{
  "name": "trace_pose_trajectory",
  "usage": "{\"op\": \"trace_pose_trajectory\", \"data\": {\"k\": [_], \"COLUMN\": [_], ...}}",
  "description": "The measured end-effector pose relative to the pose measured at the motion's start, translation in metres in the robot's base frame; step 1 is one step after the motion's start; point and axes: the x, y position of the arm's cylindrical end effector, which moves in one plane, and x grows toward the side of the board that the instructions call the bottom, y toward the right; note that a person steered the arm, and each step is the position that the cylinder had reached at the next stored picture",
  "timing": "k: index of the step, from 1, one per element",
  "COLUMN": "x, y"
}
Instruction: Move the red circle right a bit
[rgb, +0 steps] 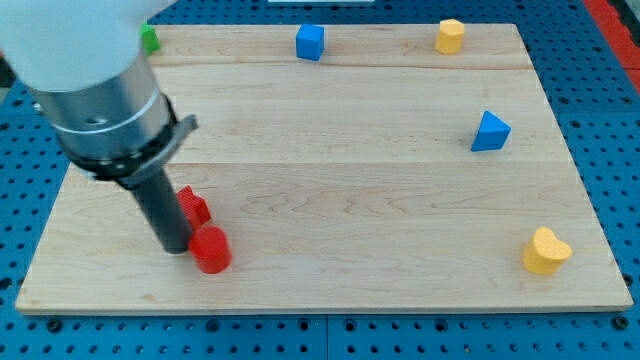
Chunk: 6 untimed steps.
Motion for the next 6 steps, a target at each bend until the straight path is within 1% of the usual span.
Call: {"op": "trace_pose_trajectory", "data": {"k": [1, 2, 3, 4, 5, 6], "x": [0.007, 0.014, 0.019, 0.027, 0.042, 0.048], "y": [0.032, 0.052, 0.056, 0.037, 0.030, 0.051]}}
